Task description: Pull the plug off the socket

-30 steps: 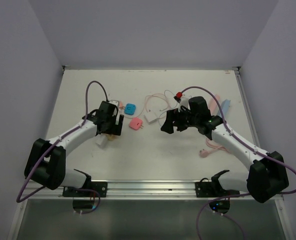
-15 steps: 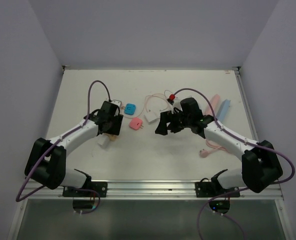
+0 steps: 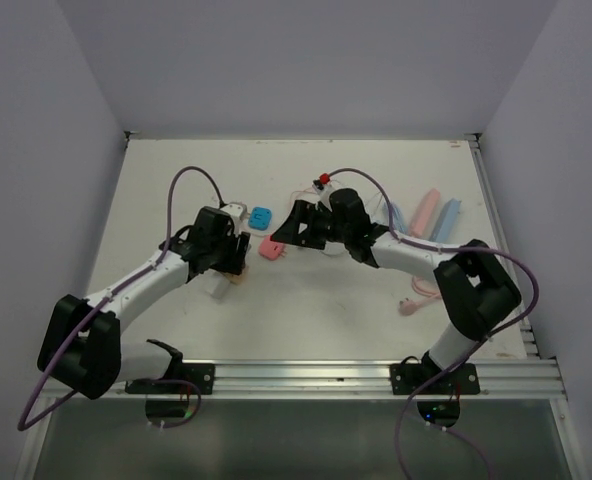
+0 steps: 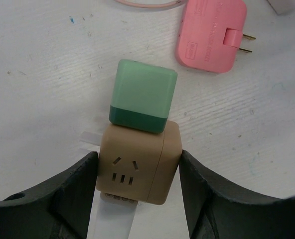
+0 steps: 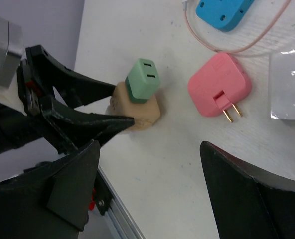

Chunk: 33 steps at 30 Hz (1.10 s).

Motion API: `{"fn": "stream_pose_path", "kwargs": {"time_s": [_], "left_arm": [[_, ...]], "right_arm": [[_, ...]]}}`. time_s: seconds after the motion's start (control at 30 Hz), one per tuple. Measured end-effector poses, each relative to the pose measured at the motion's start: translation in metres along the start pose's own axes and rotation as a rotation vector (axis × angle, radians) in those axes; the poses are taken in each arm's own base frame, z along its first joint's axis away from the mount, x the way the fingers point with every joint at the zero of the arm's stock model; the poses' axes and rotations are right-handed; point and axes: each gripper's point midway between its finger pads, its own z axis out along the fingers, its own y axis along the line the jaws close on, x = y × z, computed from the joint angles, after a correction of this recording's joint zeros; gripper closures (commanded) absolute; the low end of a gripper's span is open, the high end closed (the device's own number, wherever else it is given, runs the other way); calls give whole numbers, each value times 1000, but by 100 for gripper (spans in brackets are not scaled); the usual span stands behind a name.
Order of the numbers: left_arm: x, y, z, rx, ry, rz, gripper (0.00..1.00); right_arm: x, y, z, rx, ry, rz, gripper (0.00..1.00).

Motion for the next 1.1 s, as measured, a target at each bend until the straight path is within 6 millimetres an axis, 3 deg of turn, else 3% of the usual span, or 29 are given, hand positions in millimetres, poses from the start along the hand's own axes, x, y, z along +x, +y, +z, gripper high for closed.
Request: {"fn": "stream_pose_path", "kwargs": {"time_s": [0.17,0.43,0.97,1.07,1.1], "left_arm": [[-5,-4,-3,24,-26,2,91],[-10,-11,-3,60,-46,2,92],[-7,-13,-1,76,-44,3,92],[-7,-14,-1,79,-42,3,92],[-6,-14,-1,81,-41,3,92]], "right_arm": [[-5,14,35,-45,-16,66,16],[14,16,82,-52,36,122,18],[32,-2,116,-33,78,154,39],[32,-1,120,-46,77,159,46],[32,0,121,-53,74,160,53]]}}
